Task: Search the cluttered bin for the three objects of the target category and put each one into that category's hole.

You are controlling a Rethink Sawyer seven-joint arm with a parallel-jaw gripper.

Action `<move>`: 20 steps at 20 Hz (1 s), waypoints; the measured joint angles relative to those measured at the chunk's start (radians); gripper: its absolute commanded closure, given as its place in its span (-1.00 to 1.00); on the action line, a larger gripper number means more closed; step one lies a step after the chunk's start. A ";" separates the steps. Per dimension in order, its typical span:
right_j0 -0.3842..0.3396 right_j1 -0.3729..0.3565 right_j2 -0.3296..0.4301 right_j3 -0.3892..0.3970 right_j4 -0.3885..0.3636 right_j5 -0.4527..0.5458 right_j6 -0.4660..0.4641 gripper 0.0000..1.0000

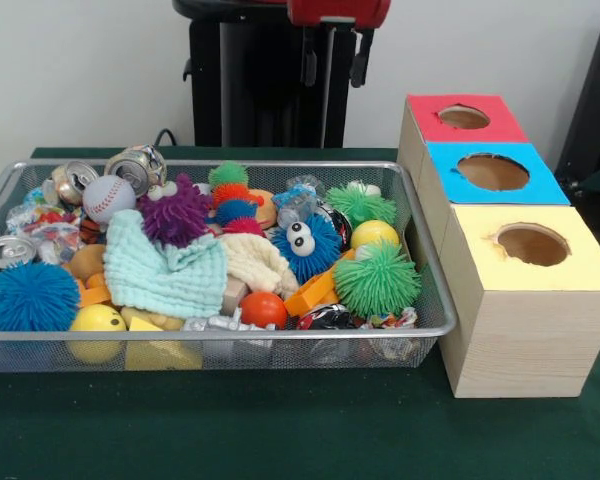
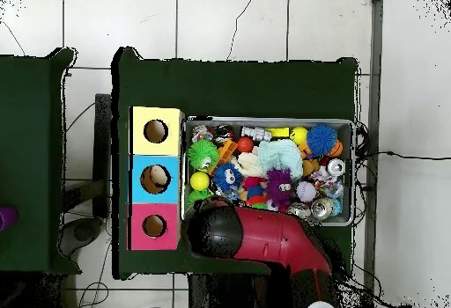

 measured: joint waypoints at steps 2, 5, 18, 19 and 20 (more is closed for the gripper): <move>-0.008 0.008 0.000 -0.009 -0.008 0.000 0.000 -1.00; -0.030 0.025 0.002 -0.019 -0.026 0.000 0.000 -1.00; -0.110 0.131 0.006 -0.050 -0.115 0.000 0.000 -1.00; -0.111 0.138 0.006 -0.051 -0.120 0.000 0.000 -1.00; -0.111 0.145 0.007 -0.051 -0.125 0.000 0.000 -1.00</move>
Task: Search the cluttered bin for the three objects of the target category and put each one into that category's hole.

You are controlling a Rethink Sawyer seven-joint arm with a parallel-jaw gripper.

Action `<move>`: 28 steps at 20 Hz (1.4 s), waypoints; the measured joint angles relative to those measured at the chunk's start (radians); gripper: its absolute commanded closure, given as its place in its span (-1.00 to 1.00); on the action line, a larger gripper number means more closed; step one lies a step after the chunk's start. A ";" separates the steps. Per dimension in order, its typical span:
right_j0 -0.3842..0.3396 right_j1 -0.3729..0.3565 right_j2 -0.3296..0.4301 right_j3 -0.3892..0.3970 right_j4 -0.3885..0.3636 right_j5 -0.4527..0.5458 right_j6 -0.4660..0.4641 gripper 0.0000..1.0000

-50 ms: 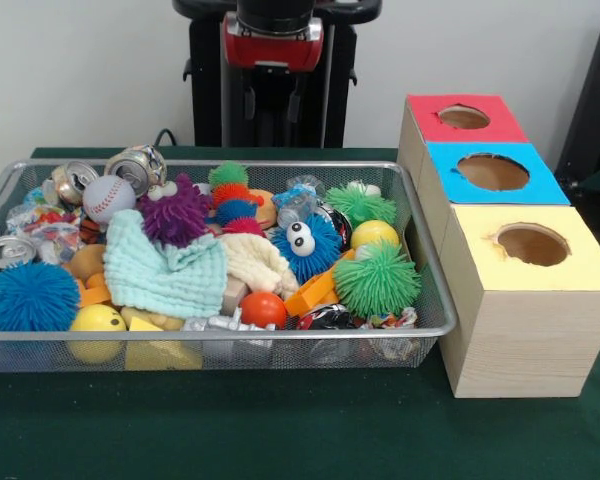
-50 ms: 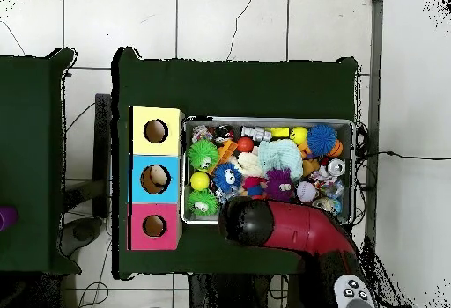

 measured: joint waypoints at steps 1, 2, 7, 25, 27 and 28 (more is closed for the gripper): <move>-0.001 0.008 0.000 0.000 -0.005 0.000 0.000 -1.00; -0.001 0.011 0.000 0.000 -0.007 0.000 0.000 -1.00; -0.004 0.039 0.004 -0.001 -0.029 -0.006 0.000 -1.00; -0.025 0.101 0.030 -0.008 -0.045 -0.074 0.000 -1.00; -0.037 0.115 0.034 -0.010 -0.052 -0.087 0.000 -1.00; -0.041 0.120 0.034 -0.011 -0.055 -0.094 0.000 -1.00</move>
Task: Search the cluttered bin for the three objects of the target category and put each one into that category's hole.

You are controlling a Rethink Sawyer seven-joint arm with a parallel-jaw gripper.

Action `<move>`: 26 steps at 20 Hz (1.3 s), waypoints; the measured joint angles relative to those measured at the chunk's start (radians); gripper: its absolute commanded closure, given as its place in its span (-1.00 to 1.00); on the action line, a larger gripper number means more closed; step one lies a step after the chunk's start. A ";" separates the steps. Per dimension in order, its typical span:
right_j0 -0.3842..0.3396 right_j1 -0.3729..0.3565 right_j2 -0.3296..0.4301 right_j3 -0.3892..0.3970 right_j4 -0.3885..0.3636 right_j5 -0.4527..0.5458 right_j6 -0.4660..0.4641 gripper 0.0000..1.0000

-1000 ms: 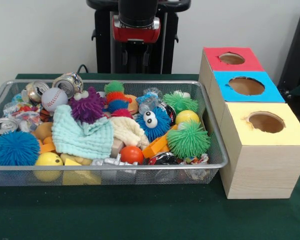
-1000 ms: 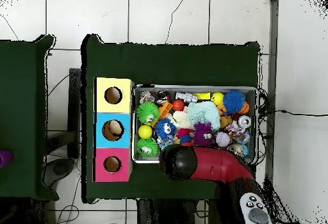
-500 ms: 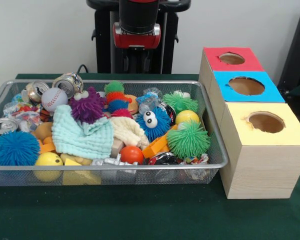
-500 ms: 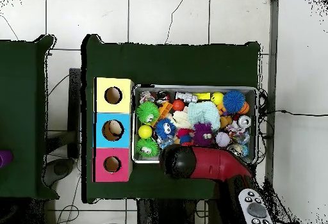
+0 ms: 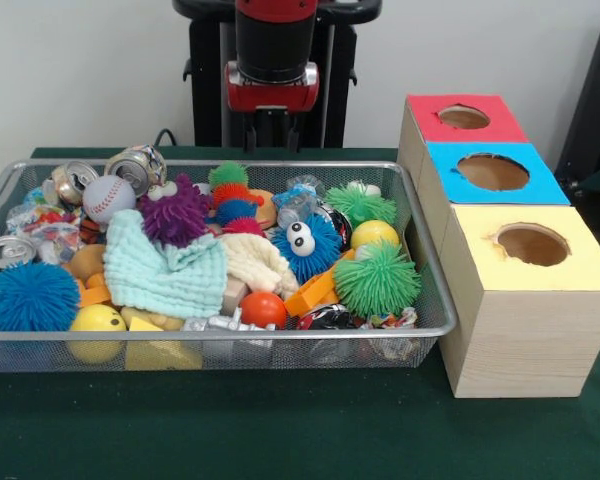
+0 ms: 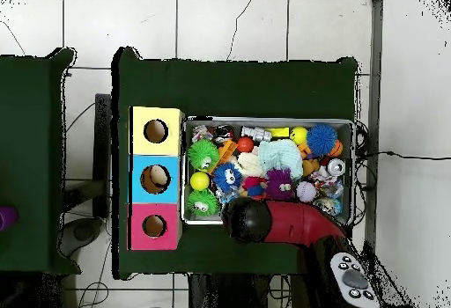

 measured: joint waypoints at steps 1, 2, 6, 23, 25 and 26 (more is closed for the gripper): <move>-0.009 0.016 0.000 -0.002 -0.009 -0.017 0.000 -1.00; -0.012 0.022 0.000 -0.003 -0.014 -0.025 0.000 -1.00; -0.014 0.044 0.000 -0.007 -0.033 -0.043 0.000 -1.00; -0.070 0.050 0.019 -0.010 -0.081 -0.044 0.000 -1.00; -0.099 0.041 0.033 -0.010 -0.081 -0.044 0.000 -1.00; -0.110 0.037 0.037 -0.010 -0.081 -0.044 0.000 -1.00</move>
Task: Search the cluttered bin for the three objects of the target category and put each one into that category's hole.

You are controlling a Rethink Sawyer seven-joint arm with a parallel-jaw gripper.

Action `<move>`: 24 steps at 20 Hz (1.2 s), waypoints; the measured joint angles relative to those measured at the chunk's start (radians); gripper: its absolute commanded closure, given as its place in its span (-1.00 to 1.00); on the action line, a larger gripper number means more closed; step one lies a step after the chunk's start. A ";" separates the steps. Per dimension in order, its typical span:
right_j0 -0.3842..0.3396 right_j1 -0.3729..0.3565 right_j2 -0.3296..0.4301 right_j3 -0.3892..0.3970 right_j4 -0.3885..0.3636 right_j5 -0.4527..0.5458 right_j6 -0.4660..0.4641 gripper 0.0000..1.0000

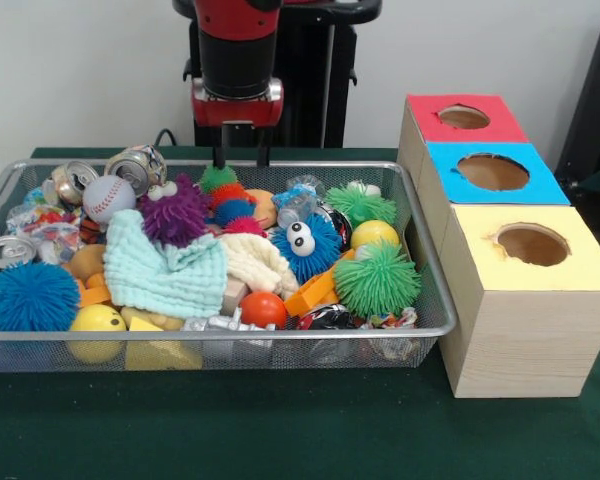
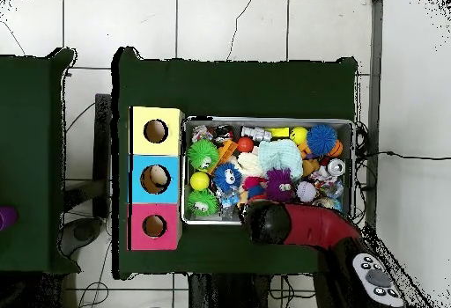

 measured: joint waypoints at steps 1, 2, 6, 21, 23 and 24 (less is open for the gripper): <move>-0.015 -0.005 0.004 0.000 0.000 0.000 0.000 -1.00; -0.024 -0.008 0.006 0.000 0.000 0.000 0.000 -1.00; -0.069 -0.019 0.019 0.000 -0.012 0.000 0.000 -1.00; -0.201 -0.009 0.088 -0.032 -0.098 0.001 0.000 -1.00; -0.220 0.004 0.102 -0.046 -0.116 0.001 0.000 -1.00; -0.223 0.006 0.103 -0.048 -0.120 0.001 0.000 -1.00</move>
